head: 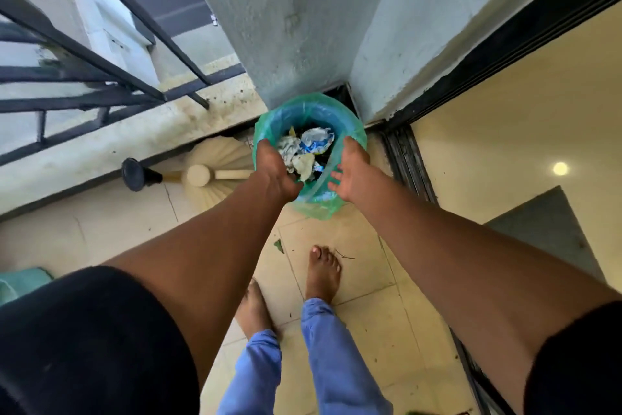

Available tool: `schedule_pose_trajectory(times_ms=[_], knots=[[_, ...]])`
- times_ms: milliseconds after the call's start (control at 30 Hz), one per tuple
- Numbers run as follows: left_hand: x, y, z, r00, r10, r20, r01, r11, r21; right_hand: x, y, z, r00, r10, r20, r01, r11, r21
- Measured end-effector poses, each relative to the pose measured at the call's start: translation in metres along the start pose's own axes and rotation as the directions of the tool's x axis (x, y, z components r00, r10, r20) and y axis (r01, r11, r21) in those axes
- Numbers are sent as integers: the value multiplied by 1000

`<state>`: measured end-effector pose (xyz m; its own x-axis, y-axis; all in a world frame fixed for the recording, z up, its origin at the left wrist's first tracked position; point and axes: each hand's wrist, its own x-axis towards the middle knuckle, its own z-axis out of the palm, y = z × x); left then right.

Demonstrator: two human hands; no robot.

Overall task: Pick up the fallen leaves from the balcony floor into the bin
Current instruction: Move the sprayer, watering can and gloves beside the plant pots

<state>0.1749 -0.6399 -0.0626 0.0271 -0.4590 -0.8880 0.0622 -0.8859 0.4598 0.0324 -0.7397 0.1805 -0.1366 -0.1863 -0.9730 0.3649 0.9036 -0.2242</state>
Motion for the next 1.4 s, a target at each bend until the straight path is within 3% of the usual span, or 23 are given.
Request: schedule_pose_trajectory(times_ms=[33, 67, 133, 200, 300, 400, 567, 667, 967, 1100, 1267, 1400], knots=[[-77, 86, 14, 981, -193, -14, 179, 931, -317, -18, -1, -2, 1000, -7, 27, 6, 1000, 20], [-155, 154, 11, 980, -194, -36, 160, 888, -432, -35, -1, -4, 998, -17, 55, 16, 1000, 24], [-282, 252, 31, 983, -185, 14, 180, 932, -313, -66, -2, -8, 994, -30, 109, 27, 999, 25], [-314, 243, 26, 986, -156, 65, 167, 964, -208, -111, -2, -17, 989, -77, 124, 77, 997, 2], [-337, 240, 15, 979, -197, 49, 203, 961, -187, -152, 5, -19, 978, -148, 151, 166, 979, -118], [-400, 244, 7, 985, -152, 80, 154, 988, -16, -221, 17, -27, 952, -288, 106, 305, 928, -213], [-489, 235, -12, 987, -107, 123, 81, 976, 202, -307, 51, -38, 911, -405, 82, 412, 875, -255], [-532, 236, -15, 983, -64, 172, 1, 941, 340, -349, 73, -57, 882, -472, -6, 455, 852, -259], [-641, 242, 33, 901, -30, 433, -327, 608, 724, -434, 172, -180, 762, -554, -336, 533, 831, -160], [-686, 223, 73, 830, -74, 553, -475, 425, 770, -495, 224, -237, 686, -545, -481, 569, 815, -112], [-733, 173, 136, 793, -232, 564, -536, 175, 826, -533, 315, -303, 629, -439, -642, 558, 829, -20], [-776, 112, 178, 726, -341, 597, -620, 52, 783, -555, 387, -348, 608, -331, -721, 547, 834, 78]])
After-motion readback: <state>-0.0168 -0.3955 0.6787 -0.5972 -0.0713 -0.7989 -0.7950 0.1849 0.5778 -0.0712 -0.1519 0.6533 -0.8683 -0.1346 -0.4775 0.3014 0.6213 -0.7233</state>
